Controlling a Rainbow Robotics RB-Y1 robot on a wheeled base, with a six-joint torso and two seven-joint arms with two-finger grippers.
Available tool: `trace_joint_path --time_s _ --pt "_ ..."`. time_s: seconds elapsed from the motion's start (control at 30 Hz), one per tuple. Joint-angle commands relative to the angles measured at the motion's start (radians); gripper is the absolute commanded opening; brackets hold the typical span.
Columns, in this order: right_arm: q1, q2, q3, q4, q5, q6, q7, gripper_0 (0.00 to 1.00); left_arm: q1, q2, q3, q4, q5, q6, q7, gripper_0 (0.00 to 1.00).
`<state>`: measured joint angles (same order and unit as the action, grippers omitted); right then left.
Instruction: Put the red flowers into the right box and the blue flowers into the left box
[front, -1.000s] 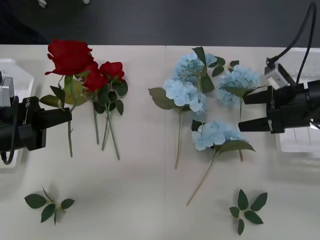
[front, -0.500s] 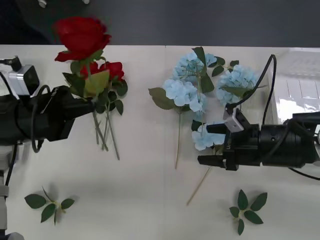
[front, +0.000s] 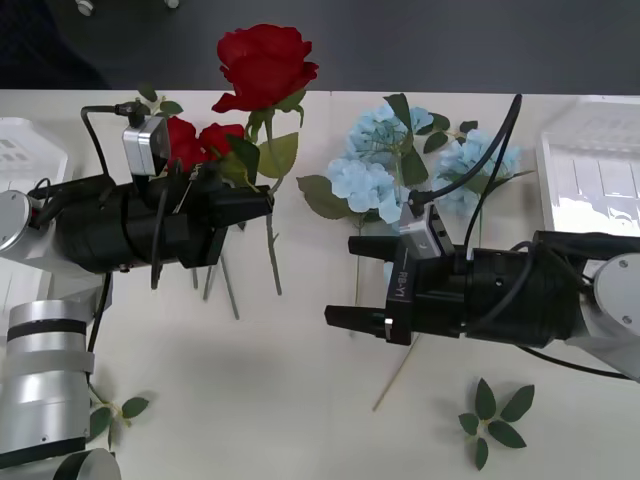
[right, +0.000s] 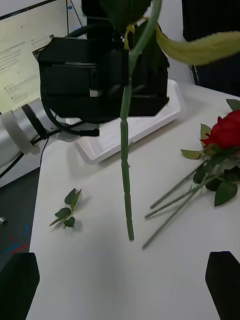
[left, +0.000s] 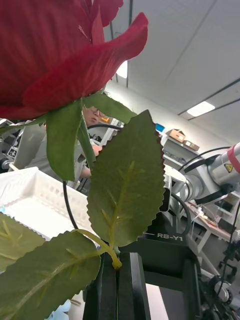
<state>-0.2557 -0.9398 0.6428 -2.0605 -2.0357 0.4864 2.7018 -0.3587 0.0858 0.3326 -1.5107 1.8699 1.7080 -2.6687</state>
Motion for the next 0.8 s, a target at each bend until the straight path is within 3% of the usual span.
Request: trace_joint_path --time_s 0.03,0.27,0.57,0.8 --pt "-0.077 0.024 0.044 -0.035 0.002 -0.049 0.003 0.98 -0.016 -0.003 0.003 -0.014 -0.008 0.021 -0.037 0.0" --pt "-0.172 0.044 0.158 -0.029 0.002 -0.187 0.003 0.98 -0.016 -0.001 0.022 -0.014 -0.029 0.061 -0.037 0.0" --pt "-0.209 0.058 0.176 0.007 -0.015 -0.154 0.003 0.98 -0.014 -0.003 0.036 -0.014 -0.031 0.079 -0.037 0.0" --pt "-0.223 0.13 0.19 0.043 -0.015 -0.163 0.003 0.98 -0.011 -0.001 0.037 -0.014 -0.029 0.079 -0.037 0.0"
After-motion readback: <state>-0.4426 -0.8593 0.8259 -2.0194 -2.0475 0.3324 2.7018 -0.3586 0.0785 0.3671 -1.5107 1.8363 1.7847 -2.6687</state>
